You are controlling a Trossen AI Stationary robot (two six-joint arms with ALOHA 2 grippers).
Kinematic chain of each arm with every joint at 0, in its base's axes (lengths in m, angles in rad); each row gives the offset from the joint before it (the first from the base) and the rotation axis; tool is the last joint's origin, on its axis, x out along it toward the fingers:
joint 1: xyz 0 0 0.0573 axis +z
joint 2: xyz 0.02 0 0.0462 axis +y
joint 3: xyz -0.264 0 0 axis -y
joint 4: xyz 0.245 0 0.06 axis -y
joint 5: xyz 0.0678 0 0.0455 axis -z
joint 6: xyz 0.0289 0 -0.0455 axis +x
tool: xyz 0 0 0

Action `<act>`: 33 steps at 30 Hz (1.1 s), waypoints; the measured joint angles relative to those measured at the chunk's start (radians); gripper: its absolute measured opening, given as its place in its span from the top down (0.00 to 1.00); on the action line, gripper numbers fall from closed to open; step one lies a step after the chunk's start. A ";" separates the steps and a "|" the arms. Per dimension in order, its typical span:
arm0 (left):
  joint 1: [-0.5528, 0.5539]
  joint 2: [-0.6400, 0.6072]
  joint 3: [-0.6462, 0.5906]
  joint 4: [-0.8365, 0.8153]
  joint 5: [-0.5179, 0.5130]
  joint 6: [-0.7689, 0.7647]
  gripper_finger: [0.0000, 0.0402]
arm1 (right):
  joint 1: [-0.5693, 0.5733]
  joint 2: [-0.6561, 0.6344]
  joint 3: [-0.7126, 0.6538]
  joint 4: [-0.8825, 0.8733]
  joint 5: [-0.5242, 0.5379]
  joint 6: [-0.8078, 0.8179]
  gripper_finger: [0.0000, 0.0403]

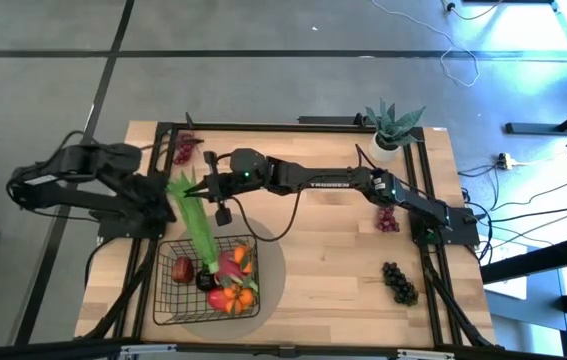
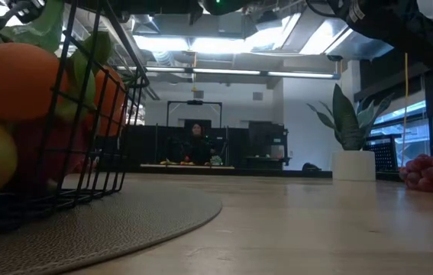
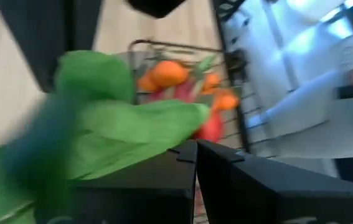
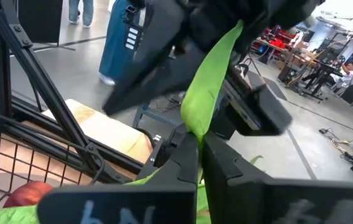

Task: Build produce basket
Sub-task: Put the green leaf lettuce into the black wire basket

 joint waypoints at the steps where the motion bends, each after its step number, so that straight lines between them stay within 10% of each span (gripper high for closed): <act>1: -0.009 0.006 -0.010 0.002 -0.036 0.015 1.00 | 0.000 0.000 0.000 -0.002 0.000 0.001 1.00; 8: -0.058 0.029 -0.047 0.001 -0.276 0.031 1.00 | -0.001 0.000 0.000 -0.004 0.001 -0.001 1.00; 33: -0.100 0.033 -0.111 0.002 -0.272 -0.080 1.00 | -0.004 0.000 0.000 -0.118 -0.053 0.029 0.94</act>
